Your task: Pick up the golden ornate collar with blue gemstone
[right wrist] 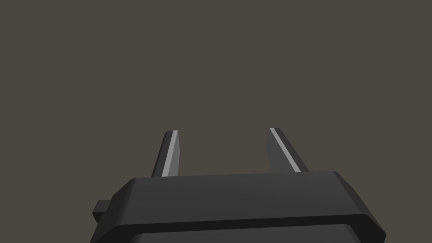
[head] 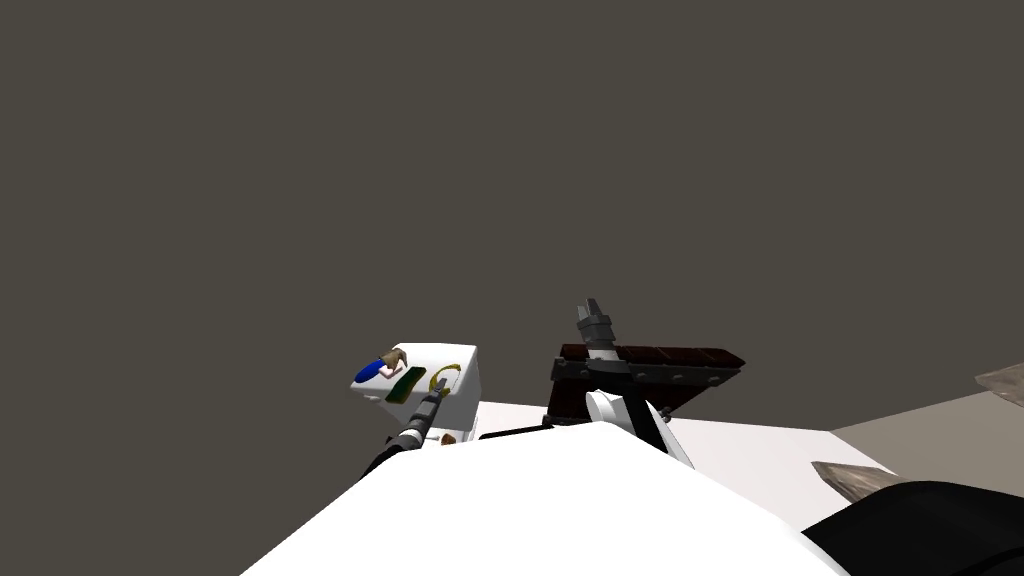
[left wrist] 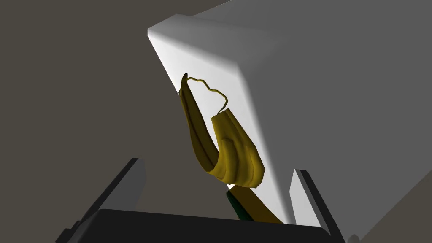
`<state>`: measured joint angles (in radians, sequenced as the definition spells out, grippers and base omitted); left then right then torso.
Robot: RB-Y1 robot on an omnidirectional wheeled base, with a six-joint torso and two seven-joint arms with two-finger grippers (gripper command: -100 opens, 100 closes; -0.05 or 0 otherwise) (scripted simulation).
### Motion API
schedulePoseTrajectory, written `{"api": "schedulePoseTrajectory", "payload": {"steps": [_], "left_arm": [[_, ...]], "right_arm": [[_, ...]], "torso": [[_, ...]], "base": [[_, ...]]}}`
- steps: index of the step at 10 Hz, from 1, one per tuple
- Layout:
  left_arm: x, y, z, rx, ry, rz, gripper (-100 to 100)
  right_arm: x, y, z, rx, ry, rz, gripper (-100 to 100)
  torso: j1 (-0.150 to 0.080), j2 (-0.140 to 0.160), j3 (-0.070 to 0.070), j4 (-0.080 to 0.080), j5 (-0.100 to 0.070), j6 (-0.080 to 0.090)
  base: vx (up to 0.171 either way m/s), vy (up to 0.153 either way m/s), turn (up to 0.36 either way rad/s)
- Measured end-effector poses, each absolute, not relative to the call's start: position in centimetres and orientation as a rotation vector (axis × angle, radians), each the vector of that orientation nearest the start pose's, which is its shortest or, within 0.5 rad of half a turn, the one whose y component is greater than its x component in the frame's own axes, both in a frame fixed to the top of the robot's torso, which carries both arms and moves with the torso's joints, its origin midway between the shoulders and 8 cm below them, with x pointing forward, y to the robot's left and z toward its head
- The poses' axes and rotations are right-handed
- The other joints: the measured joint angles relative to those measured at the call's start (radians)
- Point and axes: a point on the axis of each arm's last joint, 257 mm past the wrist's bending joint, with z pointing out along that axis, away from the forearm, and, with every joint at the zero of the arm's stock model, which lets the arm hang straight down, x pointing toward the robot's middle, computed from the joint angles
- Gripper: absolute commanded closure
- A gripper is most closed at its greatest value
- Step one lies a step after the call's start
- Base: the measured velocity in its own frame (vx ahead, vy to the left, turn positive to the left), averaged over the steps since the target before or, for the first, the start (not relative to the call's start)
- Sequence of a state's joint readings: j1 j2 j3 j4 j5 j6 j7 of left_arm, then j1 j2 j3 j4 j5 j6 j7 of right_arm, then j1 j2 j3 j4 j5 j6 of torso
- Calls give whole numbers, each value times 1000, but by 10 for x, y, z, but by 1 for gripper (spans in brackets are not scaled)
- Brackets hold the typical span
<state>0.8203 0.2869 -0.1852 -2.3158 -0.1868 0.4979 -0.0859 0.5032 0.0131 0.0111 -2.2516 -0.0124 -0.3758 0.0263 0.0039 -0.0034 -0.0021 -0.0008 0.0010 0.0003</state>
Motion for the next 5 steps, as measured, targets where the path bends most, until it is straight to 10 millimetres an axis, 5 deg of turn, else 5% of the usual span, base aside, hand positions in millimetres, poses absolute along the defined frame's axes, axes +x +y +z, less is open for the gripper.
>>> {"api": "schedulePoseTrajectory", "payload": {"steps": [1,2,4,5], "left_arm": [[288,288,-314,-1222,1800,-540,0],[288,288,-314,-1222,1800,-541,-100],[293,290,-322,-1223,1798,-539,-100],[293,290,-322,-1223,1797,-540,100]], "right_arm": [[368,-284,-15,792,707,1259,0],[368,-284,-15,792,707,1259,0],[368,-284,-15,792,707,1259,0],[368,-284,-15,792,707,1259,0]], "torso": [[-2,2,1,0,0,0],[-4,3,2,1,-1,0],[-3,2,1,1,-1,0],[-3,3,2,1,-1,0]], "base": [[0,0,0],[9,12,-34],[10,14,-39],[0,0,0]]}}
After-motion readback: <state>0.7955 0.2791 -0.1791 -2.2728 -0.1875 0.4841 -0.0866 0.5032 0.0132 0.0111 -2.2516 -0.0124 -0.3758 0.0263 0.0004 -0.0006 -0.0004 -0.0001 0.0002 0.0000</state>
